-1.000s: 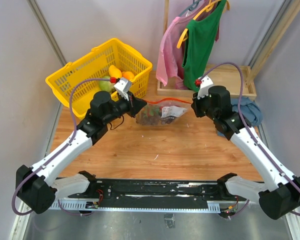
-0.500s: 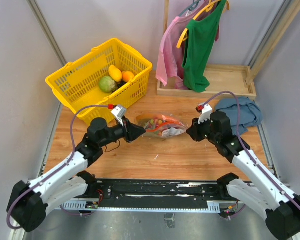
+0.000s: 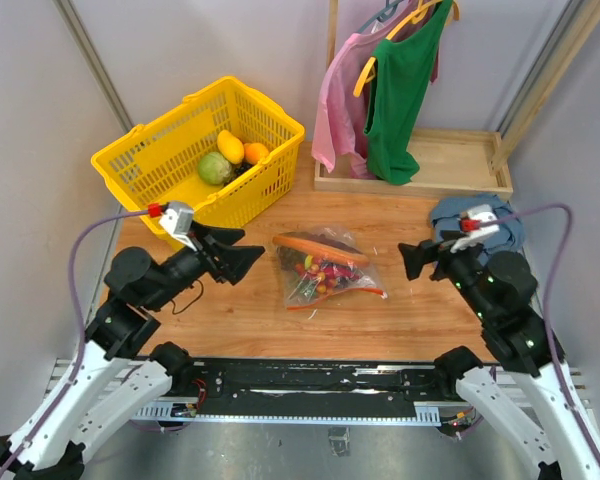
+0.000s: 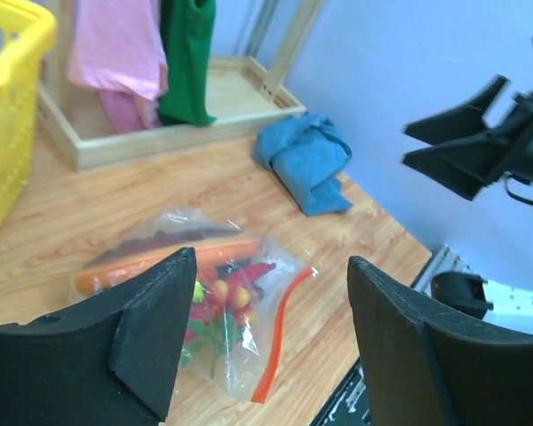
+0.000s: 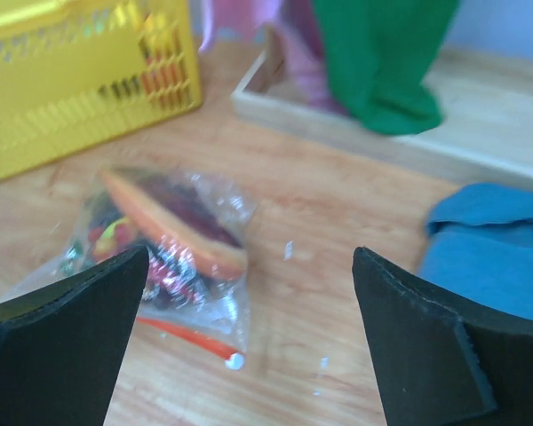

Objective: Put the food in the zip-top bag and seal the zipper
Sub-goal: Place the zipper food storage bag at the center of the board, then reset both arms

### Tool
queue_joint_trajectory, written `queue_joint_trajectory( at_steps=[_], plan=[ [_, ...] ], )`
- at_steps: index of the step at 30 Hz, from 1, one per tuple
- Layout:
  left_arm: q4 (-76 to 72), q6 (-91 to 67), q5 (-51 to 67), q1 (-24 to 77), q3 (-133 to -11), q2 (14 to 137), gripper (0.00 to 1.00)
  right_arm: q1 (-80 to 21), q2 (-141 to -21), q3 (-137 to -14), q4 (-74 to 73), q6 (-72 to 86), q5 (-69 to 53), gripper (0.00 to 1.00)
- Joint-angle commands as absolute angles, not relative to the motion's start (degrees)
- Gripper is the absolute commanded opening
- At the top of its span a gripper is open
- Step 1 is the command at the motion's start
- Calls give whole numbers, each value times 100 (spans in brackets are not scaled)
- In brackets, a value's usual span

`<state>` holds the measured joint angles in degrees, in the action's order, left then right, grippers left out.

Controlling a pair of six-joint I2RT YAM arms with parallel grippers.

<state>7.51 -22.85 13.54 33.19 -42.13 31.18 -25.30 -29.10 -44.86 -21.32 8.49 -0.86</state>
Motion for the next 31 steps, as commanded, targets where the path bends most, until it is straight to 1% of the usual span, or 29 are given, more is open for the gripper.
queue_joint_trajectory(
  at_steps=[1, 5, 7, 8, 13, 16, 20, 24, 31],
  plan=[
    [1980, -1924, 387, 3340, -4793, 2774, 75, -2470, -2243, -4941, -2791, 428, 1452, 98],
    [2019, -1575, -77, 3345, -4693, 2197, 87, -2472, -1682, -4735, -2741, 184, 2411, 98],
    [1924, -1570, -467, 3342, -4504, 1836, 97, -2472, -1511, -4591, -2667, 329, 2920, 98],
    [1873, -1599, -692, 3347, -4413, 1651, 99, -2470, -1453, -4537, -2657, 416, 3005, 98],
    [1574, -1556, -1286, 3340, -3820, 880, 99, -2470, -1211, -4247, -2318, 351, 2619, 98],
    [1551, -1503, -1615, 3343, -3562, 612, 99, -2470, -1247, -4229, -2326, 320, 2645, 98],
    [1439, -1364, -1597, 3340, -3428, 488, 99, -2472, -1208, -4157, -2288, 269, 2619, 98],
    [1536, -1367, -1698, 3334, -3437, 490, 99, -2470, -1217, -4181, -2276, 179, 2323, 98],
    [1613, -1477, -1417, 3122, -3248, 475, 99, -2472, -1274, -4167, -2249, 132, 2307, 98]
  ],
)
